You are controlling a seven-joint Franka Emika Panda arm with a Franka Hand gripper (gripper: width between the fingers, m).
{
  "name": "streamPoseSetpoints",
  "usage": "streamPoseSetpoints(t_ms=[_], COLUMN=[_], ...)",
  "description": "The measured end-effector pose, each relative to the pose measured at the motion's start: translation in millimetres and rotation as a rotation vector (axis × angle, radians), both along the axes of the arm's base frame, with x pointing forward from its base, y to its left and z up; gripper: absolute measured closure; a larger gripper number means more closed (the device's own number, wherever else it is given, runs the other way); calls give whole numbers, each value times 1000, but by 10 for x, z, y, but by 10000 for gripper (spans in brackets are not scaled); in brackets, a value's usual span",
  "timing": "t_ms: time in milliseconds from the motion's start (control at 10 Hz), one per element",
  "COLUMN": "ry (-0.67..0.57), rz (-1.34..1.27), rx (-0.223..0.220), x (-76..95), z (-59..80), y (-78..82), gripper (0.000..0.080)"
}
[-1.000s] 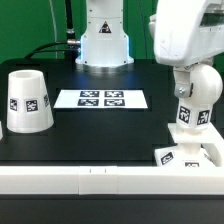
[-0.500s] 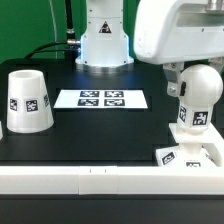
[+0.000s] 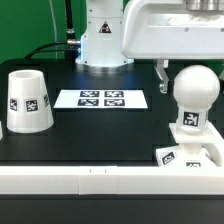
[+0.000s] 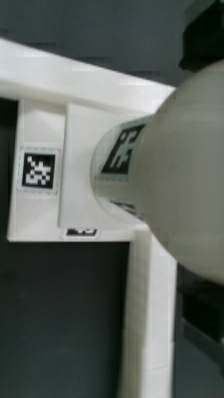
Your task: Assemble lamp
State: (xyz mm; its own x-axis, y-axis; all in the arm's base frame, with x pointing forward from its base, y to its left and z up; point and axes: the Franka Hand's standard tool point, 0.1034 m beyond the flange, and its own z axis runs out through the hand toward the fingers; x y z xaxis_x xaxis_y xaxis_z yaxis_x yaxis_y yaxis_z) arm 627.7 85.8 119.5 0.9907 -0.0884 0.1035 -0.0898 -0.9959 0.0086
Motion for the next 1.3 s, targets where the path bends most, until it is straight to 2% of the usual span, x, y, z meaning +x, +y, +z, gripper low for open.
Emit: streamPoseSetpoints(t_ms=[400, 700, 1300], ry=[1, 18, 43], rz=[-335, -583, -916], rx=[47, 60, 120], x=[-12, -51, -73], z=[3, -11, -16], y=[-10, 24, 58], gripper=[223, 223, 222])
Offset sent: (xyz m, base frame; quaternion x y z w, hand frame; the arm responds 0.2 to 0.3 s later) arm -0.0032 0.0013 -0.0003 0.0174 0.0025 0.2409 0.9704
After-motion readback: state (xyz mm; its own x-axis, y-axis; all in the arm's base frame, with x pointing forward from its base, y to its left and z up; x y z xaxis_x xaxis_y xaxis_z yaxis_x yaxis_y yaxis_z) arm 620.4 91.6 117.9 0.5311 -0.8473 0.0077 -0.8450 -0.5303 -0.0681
